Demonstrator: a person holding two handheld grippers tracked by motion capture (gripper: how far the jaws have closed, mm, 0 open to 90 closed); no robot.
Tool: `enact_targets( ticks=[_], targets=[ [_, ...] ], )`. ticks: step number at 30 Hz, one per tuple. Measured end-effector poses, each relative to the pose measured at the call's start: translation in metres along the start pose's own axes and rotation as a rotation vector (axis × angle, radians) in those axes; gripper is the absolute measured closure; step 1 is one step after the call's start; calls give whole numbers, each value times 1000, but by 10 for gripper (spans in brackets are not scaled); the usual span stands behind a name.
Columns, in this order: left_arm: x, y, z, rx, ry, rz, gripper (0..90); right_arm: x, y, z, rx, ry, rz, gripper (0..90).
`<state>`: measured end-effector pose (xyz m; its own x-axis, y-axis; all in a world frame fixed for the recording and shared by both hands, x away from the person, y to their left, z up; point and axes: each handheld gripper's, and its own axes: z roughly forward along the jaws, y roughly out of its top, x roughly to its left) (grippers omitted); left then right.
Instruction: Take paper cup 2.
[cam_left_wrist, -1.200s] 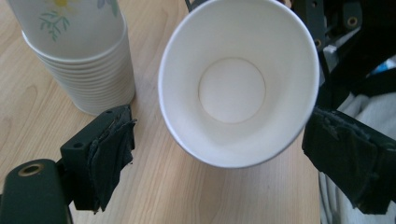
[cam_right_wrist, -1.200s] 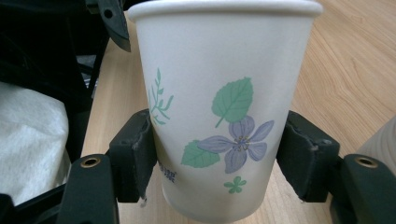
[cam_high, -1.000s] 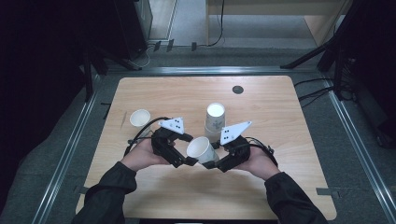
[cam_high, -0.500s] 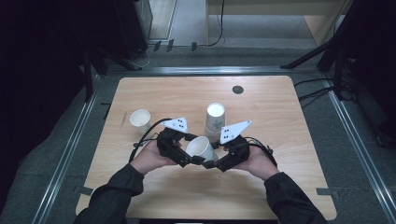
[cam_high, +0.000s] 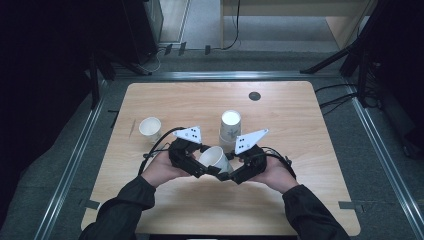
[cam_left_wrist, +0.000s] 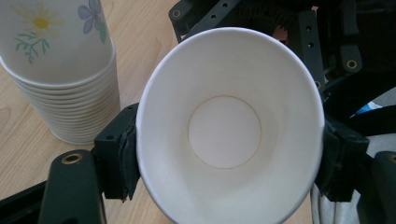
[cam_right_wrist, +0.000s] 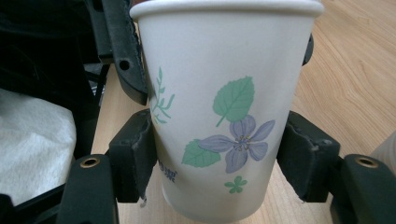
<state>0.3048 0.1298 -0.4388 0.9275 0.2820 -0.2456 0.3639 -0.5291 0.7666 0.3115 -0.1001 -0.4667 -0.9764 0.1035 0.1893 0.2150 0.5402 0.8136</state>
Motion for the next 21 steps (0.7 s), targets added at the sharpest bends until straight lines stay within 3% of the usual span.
enact_targets(
  ticks=[14, 21],
  targets=[
    [-1, 2, -4, 3, 3, 17, 248, 0, -1, 1, 12, 26, 10, 320],
    [1, 4, -17, -13, 20, 14, 248, 0, -4, 4, 44, 6, 7, 268]
  ],
)
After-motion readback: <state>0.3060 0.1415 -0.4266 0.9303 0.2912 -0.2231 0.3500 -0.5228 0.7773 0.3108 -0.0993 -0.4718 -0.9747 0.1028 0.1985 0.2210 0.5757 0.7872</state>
